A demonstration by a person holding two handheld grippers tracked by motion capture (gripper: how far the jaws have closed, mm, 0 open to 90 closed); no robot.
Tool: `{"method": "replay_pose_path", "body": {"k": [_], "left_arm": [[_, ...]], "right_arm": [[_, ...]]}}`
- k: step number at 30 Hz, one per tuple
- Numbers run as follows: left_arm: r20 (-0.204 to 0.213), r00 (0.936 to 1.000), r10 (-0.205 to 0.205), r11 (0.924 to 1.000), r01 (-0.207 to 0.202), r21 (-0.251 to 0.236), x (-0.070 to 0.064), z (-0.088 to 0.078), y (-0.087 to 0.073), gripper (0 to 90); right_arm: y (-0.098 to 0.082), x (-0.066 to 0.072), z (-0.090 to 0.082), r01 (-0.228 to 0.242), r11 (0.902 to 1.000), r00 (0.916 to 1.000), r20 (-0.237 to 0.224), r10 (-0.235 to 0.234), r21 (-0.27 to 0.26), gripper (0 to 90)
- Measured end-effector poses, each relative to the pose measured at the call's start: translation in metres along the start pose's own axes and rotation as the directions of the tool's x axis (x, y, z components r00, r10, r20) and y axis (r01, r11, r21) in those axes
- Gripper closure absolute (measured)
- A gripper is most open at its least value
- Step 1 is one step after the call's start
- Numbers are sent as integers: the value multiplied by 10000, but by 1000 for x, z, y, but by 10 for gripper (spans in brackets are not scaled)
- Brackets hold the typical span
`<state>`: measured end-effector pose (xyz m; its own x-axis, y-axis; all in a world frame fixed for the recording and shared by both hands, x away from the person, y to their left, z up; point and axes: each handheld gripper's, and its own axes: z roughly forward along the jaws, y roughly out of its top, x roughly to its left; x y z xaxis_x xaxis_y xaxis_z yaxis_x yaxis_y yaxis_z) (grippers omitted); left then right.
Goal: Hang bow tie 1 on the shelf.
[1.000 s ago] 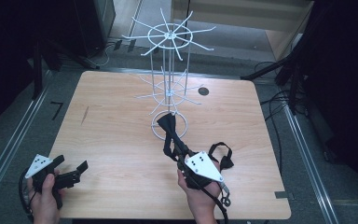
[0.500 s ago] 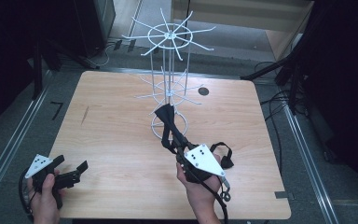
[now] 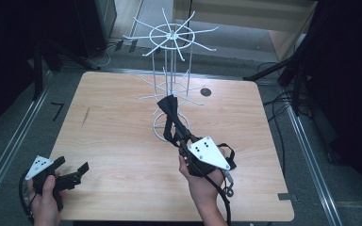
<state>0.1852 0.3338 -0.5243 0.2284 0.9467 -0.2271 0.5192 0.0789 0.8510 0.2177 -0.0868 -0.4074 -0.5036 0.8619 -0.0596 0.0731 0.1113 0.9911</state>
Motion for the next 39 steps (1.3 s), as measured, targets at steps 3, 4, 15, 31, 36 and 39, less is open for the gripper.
{"method": "replay_pose_path", "body": {"k": [3,4,15,31,36,39], "left_arm": [[-19,10000,8,10000,-8,-29,0,0,0,0],[-19,10000,8,10000,-8,-29,0,0,0,0],[-20,10000,13,10000,-13,-24,0,0,0,0],[-26,10000,21,10000,-21,-5,-1,0,0,0],[-32,10000,21,10000,-21,-35,-1,0,0,0],[-30,10000,5,10000,-5,-3,-1,0,0,0]], "right_arm": [[5,-2,1,-18,10000,10000,36,18,-92,820],[5,-2,1,-18,10000,10000,36,18,-92,820],[11,-16,6,-365,9993,9993,104,366,-22,819],[-2,-36,15,-1586,9857,9870,-168,1597,565,817],[-11,-37,23,-1759,9807,9840,-125,1776,856,816],[-14,-34,28,-1617,9819,9865,-110,1636,991,812]]}}
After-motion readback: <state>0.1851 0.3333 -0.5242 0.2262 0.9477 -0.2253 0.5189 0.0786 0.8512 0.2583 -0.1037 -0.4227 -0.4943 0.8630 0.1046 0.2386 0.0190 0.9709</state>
